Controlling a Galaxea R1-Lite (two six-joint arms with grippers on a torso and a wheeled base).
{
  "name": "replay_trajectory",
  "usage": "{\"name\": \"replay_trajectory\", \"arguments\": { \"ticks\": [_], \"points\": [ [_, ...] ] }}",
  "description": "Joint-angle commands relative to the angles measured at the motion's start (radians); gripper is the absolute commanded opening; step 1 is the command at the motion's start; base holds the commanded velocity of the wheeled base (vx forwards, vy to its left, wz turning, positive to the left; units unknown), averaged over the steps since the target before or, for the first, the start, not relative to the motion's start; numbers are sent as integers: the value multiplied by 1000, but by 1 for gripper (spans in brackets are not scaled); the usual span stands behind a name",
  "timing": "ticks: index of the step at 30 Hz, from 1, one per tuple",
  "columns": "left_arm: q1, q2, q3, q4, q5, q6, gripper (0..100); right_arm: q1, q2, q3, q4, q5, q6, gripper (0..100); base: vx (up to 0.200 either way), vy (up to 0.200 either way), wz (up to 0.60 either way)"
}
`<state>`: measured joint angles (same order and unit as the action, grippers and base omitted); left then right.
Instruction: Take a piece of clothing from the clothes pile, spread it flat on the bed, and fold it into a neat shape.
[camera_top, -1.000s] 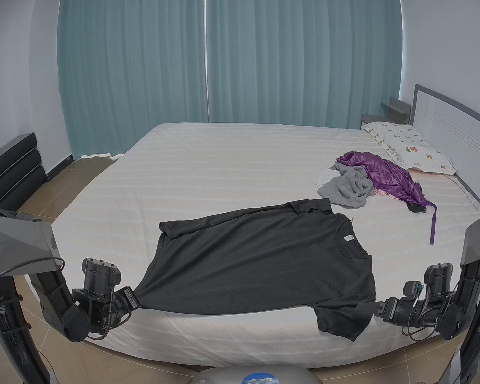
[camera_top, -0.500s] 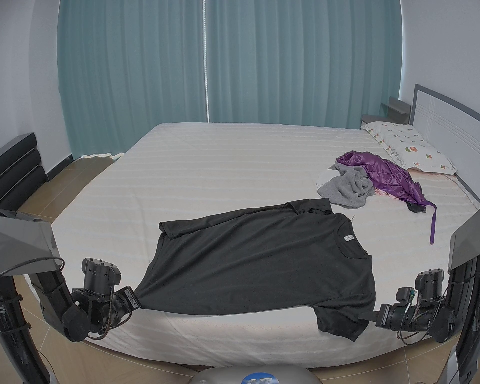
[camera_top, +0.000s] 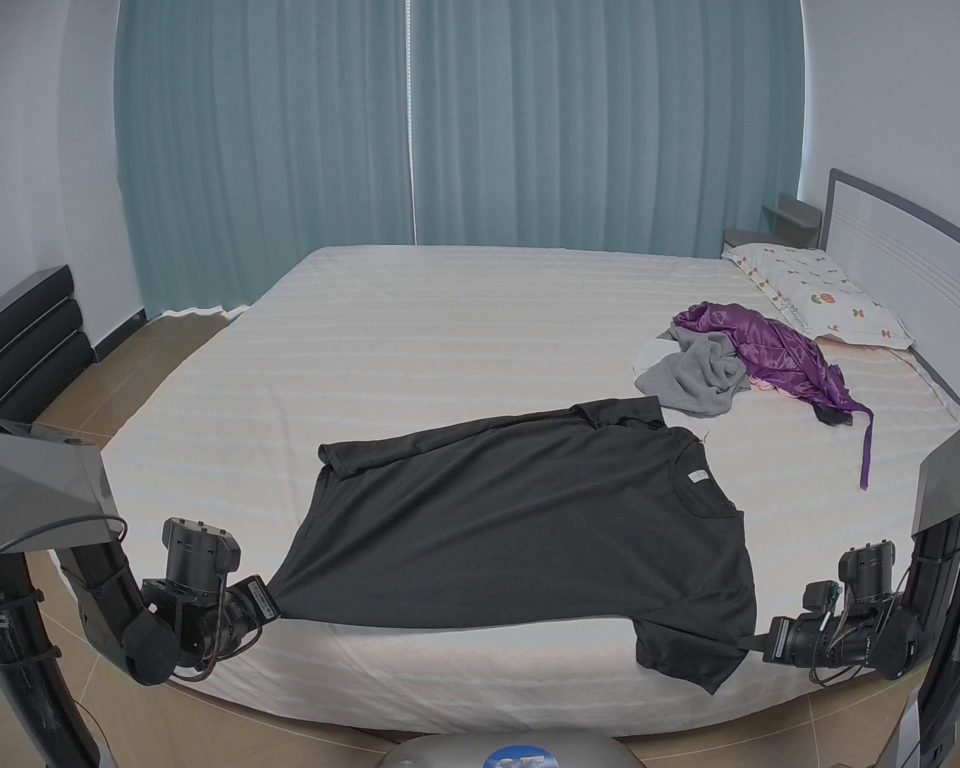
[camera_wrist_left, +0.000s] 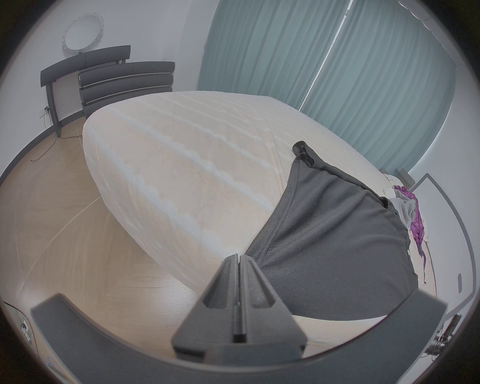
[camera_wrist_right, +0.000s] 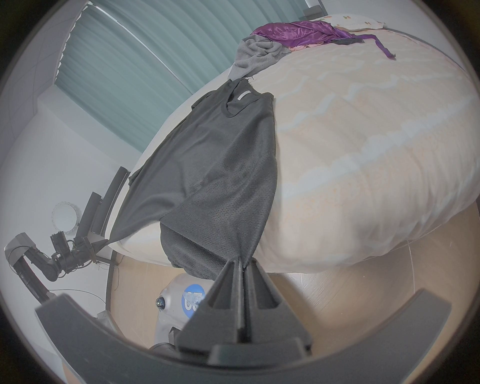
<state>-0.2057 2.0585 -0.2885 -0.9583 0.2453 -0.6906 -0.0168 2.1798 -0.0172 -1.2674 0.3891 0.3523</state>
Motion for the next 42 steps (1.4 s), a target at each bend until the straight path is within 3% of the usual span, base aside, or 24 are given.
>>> {"name": "replay_trajectory", "arguments": {
  "ticks": [1,10,22,23,30,36,42],
  "points": [
    [0,-15,14,3,3,6,0,-40,-107,17,68,10,-32,0,0,0,0],
    [-3,-9,55,6,2,76,0,-81,-146,17,189,39,-121,0,0,0,0],
    [-7,32,35,-8,-20,68,0,-72,-80,17,175,42,-128,0,0,0,0],
    [-12,38,35,-8,-23,62,100,-72,-77,16,168,45,-127,100,0,0,0],
    [-18,32,12,-8,-64,-1,100,-75,-92,17,125,76,-81,100,0,0,0],
    [-9,-6,-12,-10,-70,-32,100,-54,-149,17,51,77,108,100,0,0,0],
    [0,-44,-43,-25,-67,-102,100,-45,-149,17,16,73,226,100,0,0,0]
  ]
}}
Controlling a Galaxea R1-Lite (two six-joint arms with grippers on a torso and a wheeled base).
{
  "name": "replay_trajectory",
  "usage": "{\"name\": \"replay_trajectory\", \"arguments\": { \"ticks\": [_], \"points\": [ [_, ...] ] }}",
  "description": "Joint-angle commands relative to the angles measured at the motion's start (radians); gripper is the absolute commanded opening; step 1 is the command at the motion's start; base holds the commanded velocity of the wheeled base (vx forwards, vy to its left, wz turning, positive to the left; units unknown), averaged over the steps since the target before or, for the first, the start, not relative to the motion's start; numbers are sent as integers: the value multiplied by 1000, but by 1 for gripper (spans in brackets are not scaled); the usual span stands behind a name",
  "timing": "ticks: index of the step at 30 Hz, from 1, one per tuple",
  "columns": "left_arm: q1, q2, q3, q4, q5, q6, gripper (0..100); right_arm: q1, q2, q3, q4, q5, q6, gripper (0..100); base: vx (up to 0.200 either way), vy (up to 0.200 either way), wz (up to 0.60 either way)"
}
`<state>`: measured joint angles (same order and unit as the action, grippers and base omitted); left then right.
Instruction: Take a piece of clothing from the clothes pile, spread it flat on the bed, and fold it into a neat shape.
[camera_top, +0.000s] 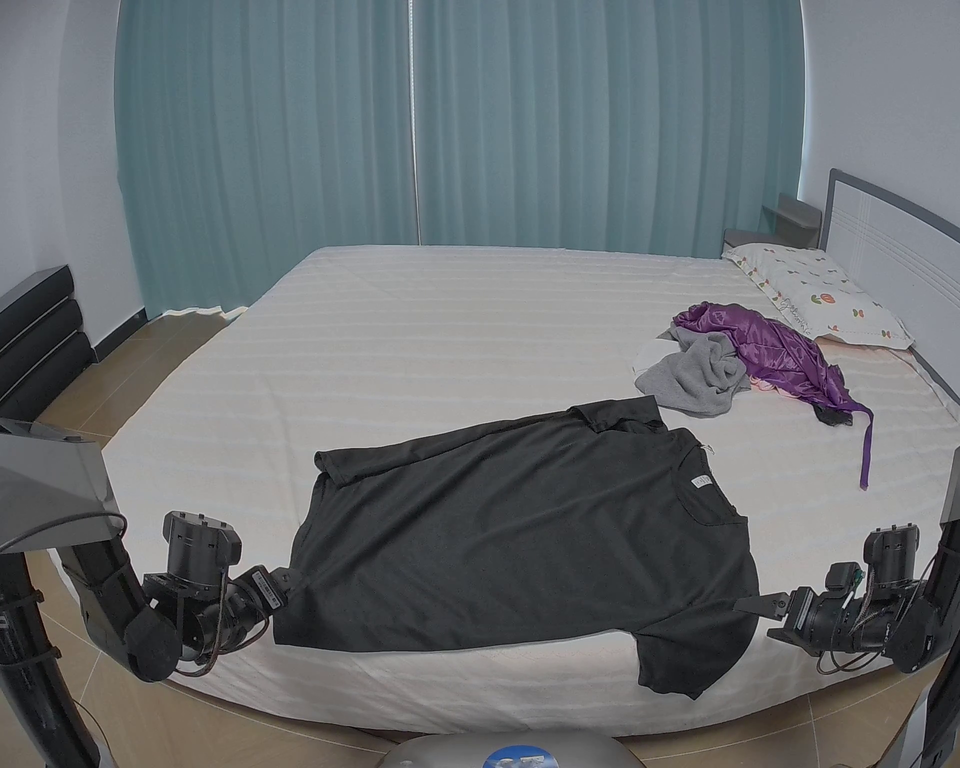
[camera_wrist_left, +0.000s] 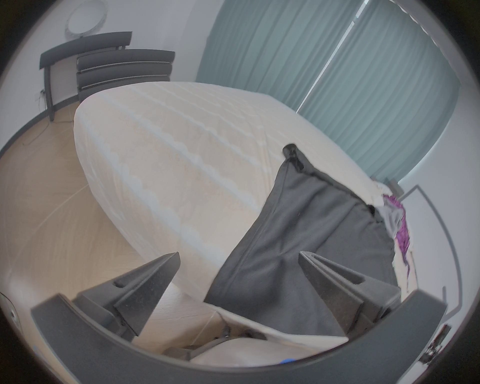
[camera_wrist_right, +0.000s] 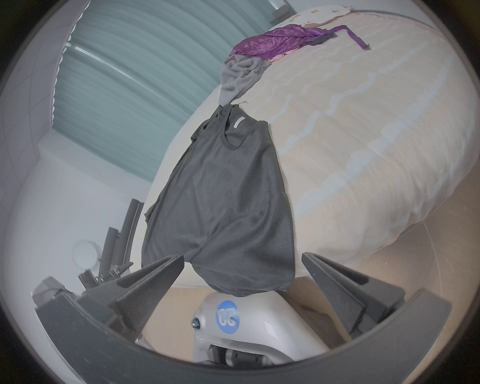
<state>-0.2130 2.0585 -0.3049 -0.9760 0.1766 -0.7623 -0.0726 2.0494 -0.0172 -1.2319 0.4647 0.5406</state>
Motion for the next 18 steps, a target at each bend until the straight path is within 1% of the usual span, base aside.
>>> {"name": "replay_trajectory", "arguments": {
  "ticks": [1,3,6,15,18],
  "points": [
    [7,-46,-26,-7,1,-32,100,11,-20,17,-20,-3,45,100,0,0,0],
    [7,-52,-26,-7,1,-35,100,11,-21,17,-23,-8,61,100,0,0,0],
    [9,-47,-25,-6,0,-40,100,11,-23,17,-23,-9,61,100,0,0,0],
    [17,-41,-28,-7,-2,-40,100,11,-20,17,-23,-9,61,100,0,200,0],
    [17,-43,-28,-7,-3,-40,100,11,-18,17,-23,-9,61,100,0,0,0]
  ]
}}
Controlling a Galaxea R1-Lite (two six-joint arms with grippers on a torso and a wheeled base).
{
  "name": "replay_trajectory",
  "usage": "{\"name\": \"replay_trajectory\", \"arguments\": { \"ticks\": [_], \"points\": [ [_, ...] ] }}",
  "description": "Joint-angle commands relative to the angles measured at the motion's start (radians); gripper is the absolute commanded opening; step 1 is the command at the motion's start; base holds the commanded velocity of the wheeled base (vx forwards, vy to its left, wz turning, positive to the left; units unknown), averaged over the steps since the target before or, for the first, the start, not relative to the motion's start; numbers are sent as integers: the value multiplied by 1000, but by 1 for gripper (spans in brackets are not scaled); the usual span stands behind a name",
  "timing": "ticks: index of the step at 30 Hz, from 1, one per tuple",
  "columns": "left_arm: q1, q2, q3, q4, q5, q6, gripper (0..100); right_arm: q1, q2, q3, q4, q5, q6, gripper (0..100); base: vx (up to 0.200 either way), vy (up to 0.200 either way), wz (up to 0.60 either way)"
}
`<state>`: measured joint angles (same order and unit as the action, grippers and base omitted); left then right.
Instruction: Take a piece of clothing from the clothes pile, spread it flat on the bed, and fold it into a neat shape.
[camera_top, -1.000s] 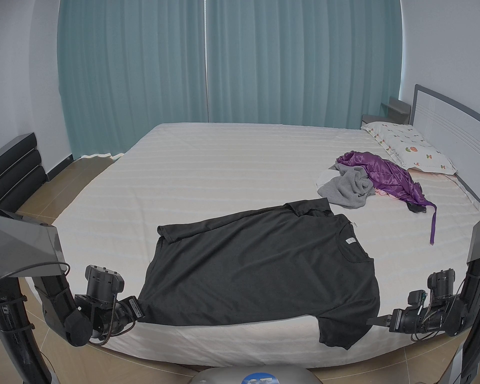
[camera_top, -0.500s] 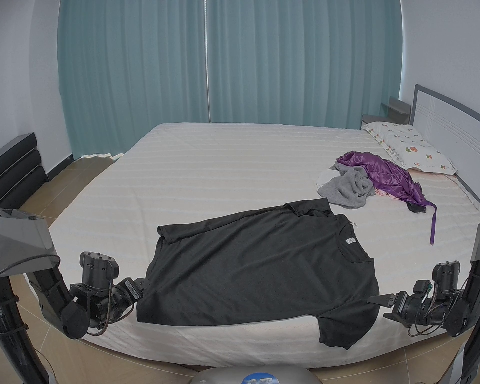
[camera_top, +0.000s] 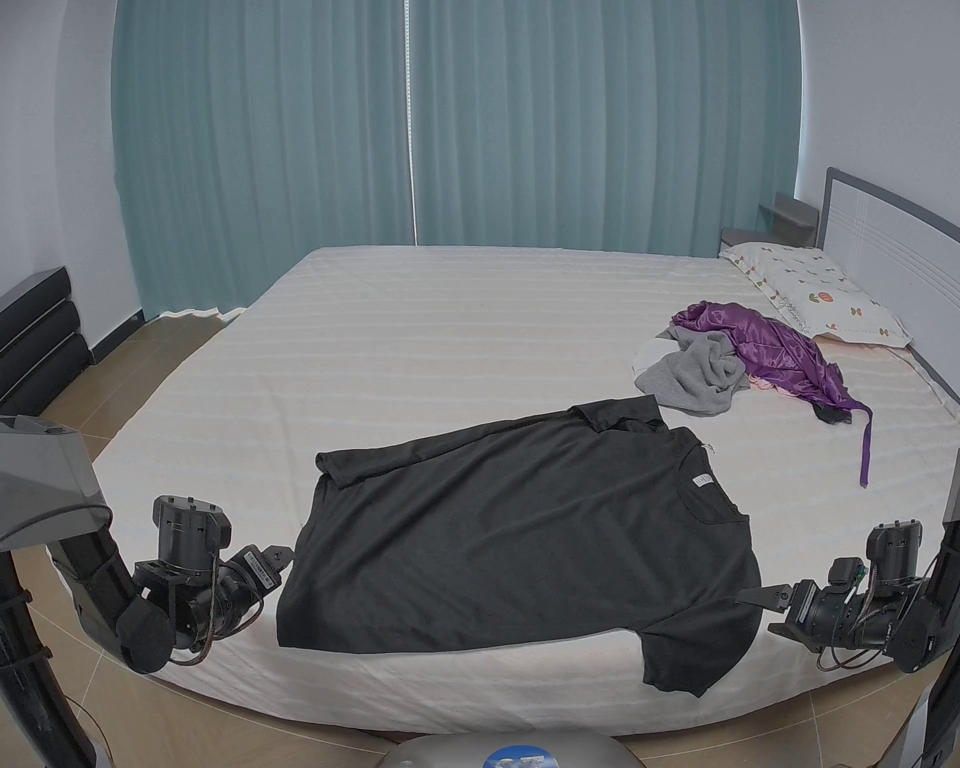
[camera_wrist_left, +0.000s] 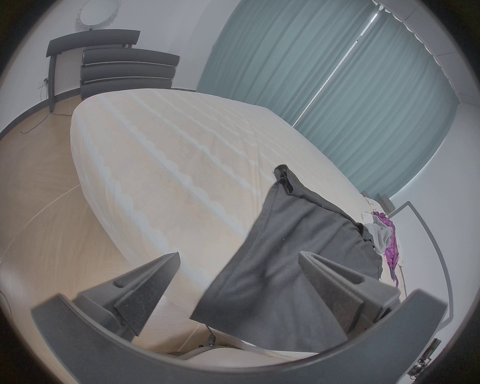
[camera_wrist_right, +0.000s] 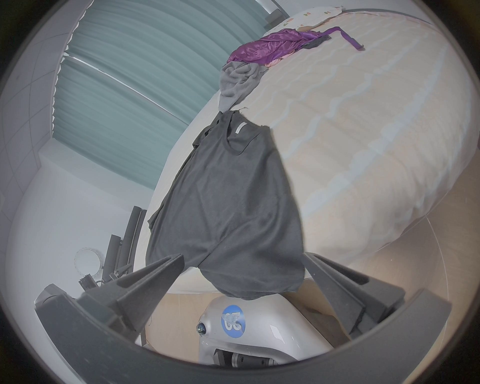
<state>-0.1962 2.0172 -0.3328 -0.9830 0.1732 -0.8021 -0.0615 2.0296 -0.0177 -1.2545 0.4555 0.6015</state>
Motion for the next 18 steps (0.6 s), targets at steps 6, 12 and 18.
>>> {"name": "replay_trajectory", "arguments": {
  "ticks": [6,12,18],
  "points": [
    [0,3,-15,0,2,-2,100,0,3,18,0,-1,0,100,0,0,0],
    [-2,3,-15,0,0,0,100,0,3,18,-2,-1,0,100,200,0,0],
    [-5,17,-19,0,0,-2,100,0,6,18,-13,-3,0,100,200,0,0]
  ]
}}
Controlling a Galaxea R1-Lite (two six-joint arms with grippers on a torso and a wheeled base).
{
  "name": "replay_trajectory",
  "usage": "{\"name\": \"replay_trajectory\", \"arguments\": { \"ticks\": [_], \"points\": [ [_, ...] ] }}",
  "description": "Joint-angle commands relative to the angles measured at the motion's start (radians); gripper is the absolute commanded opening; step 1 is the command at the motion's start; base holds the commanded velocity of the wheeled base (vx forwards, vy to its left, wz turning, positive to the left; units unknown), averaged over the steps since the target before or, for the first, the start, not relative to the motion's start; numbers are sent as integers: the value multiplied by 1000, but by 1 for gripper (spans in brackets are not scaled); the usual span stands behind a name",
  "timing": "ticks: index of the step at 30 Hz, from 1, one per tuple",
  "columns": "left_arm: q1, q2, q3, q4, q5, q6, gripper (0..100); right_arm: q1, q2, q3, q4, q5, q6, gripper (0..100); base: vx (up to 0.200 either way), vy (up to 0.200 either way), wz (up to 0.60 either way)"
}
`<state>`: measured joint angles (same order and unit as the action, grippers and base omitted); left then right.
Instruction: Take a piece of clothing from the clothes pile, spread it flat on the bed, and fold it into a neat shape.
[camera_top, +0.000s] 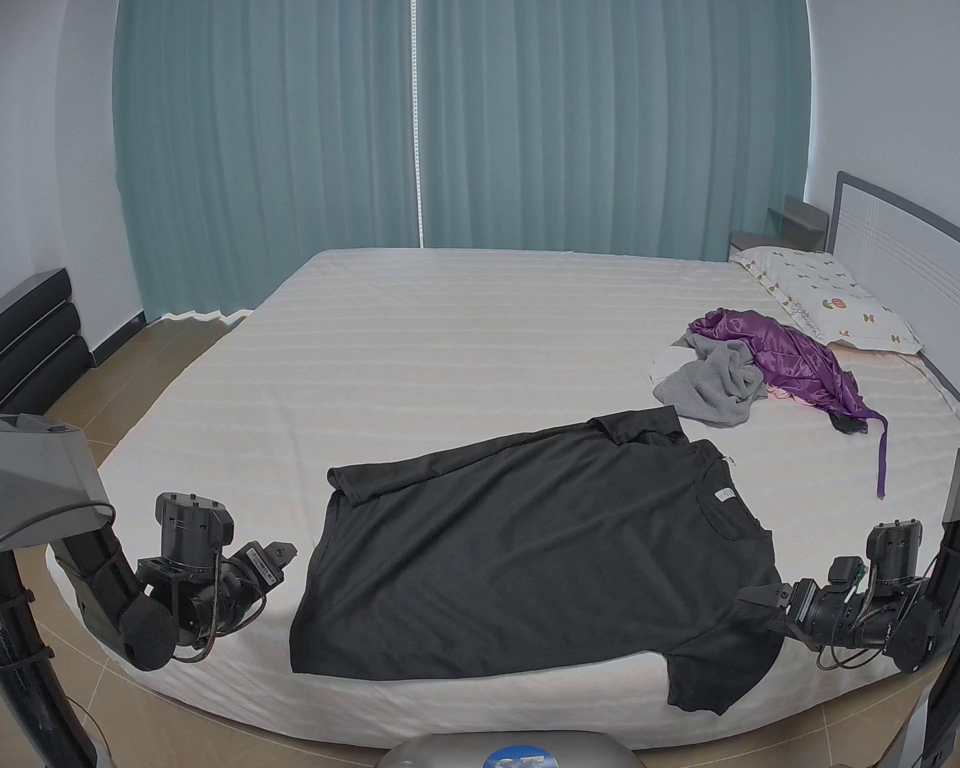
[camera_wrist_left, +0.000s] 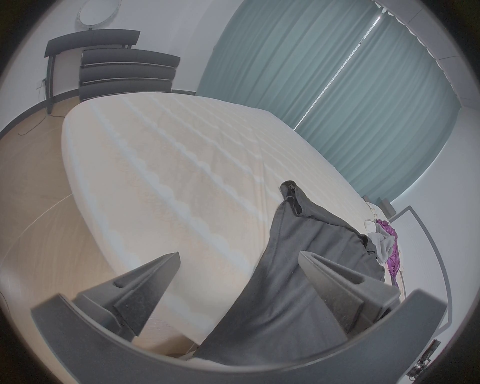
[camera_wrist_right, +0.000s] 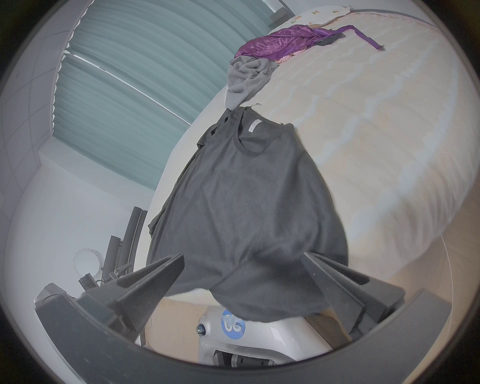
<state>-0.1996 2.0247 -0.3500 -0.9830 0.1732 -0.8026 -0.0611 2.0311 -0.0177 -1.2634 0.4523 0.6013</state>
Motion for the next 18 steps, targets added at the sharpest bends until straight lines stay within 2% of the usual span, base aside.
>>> {"name": "replay_trajectory", "arguments": {
  "ticks": [1,18],
  "points": [
    [-3,9,-1,0,0,-1,100,0,6,18,-5,0,0,100,0,0,0],
    [-4,12,-46,6,0,-1,100,-3,9,16,-8,0,2,100,0,0,0]
  ]
}}
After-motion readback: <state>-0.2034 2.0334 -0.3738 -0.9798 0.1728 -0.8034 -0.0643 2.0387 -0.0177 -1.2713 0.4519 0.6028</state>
